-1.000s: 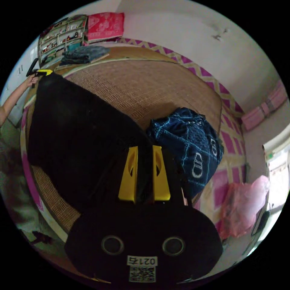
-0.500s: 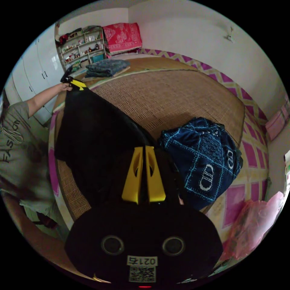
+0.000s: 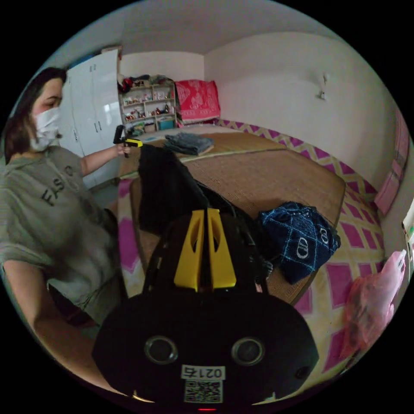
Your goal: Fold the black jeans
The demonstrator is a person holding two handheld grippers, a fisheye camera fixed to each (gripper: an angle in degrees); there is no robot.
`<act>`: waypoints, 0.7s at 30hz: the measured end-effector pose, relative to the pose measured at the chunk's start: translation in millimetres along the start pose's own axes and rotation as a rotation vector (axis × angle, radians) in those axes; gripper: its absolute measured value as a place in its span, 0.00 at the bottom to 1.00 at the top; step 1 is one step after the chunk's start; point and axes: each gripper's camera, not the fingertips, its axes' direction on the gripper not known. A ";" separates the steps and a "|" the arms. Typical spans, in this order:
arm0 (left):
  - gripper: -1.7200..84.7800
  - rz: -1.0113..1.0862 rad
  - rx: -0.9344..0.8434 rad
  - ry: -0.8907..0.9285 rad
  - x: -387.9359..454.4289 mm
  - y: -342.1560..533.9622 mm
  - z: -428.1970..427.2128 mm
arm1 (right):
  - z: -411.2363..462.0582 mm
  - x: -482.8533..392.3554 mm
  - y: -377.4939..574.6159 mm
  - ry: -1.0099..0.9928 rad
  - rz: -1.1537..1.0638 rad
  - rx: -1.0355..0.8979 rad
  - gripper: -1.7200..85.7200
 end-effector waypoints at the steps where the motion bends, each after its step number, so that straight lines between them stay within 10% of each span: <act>1: 0.01 0.004 0.012 0.009 8.6 8.3 -11.0 | -11.5 -11.2 9.6 -0.008 -0.005 0.016 0.01; 13: 0.01 -0.239 -0.090 0.124 97.1 187.9 -31.4 | -30.3 -127.2 189.0 -0.137 0.130 -0.120 0.01; 21: 0.01 -0.632 0.210 -0.098 74.3 265.9 -63.1 | -1.7 -121.6 216.1 -0.055 0.241 -0.117 0.02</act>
